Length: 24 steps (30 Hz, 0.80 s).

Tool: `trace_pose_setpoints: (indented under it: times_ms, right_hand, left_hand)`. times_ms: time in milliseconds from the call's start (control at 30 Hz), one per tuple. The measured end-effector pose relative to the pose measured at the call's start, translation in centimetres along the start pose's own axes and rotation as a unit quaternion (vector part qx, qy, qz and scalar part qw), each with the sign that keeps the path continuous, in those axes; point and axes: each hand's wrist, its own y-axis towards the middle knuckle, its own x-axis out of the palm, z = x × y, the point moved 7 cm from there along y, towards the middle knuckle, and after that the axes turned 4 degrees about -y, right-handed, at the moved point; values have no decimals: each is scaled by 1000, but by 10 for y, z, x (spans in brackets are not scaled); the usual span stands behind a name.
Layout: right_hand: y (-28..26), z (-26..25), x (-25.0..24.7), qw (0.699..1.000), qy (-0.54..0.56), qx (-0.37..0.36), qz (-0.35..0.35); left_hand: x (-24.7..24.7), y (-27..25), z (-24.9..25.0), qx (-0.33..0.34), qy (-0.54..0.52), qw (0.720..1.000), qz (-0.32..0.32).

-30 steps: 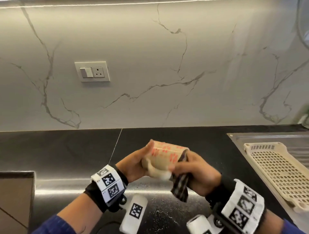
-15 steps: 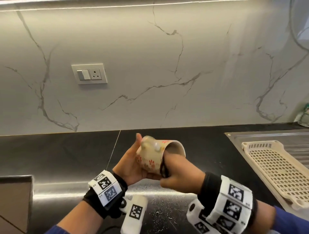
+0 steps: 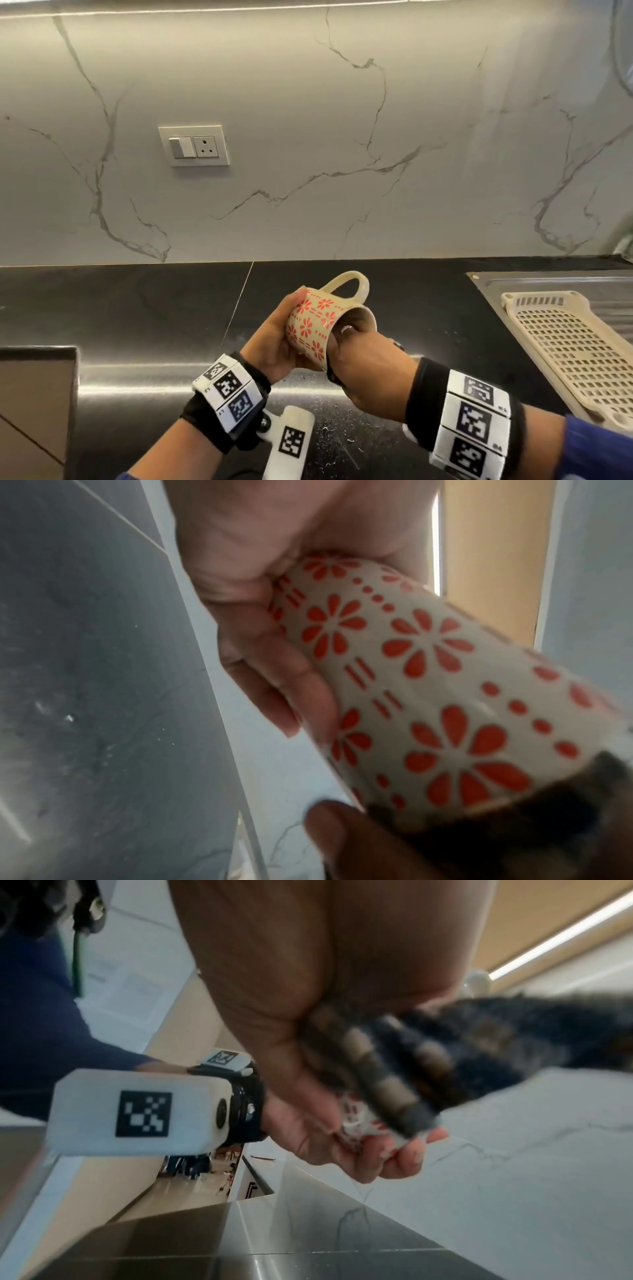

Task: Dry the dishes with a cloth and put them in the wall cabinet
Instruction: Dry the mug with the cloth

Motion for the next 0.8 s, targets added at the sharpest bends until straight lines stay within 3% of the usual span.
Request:
trace_pose_setpoints:
  times_ms: [167, 400, 467, 533, 600, 700, 733, 767, 800]
  right_hand:
    - [-6, 8, -5, 987, 20, 41, 152]
    - [-25, 24, -2, 937, 93, 123, 315]
    - [-33, 36, 2, 921, 152, 131, 335]
    - [-38, 57, 16, 894, 272, 190, 300]
    - [-38, 76, 50, 822, 458, 271, 201]
    - [-34, 79, 110, 616, 707, 335, 92]
    - [-33, 78, 127, 568, 740, 355, 67]
    - [-32, 75, 140, 548, 750, 367, 39]
    - [-31, 73, 149, 549, 747, 375, 10]
  left_hand:
    - [-1, -2, -4, 7, -77, 997, 6]
    - [-3, -2, -11, 1, -160, 986, 56]
    - [-13, -1, -12, 7, -193, 978, 84]
    - [-26, -2, -9, 25, -222, 968, 114]
    - [-36, -4, -4, 39, -203, 969, 132]
    - [-41, -8, -1, 43, -137, 980, 135]
    - [-38, -9, -1, 44, -116, 984, 130]
    - [-35, -9, 0, 44, -99, 986, 126]
    - [-31, -10, 0, 44, -85, 988, 121]
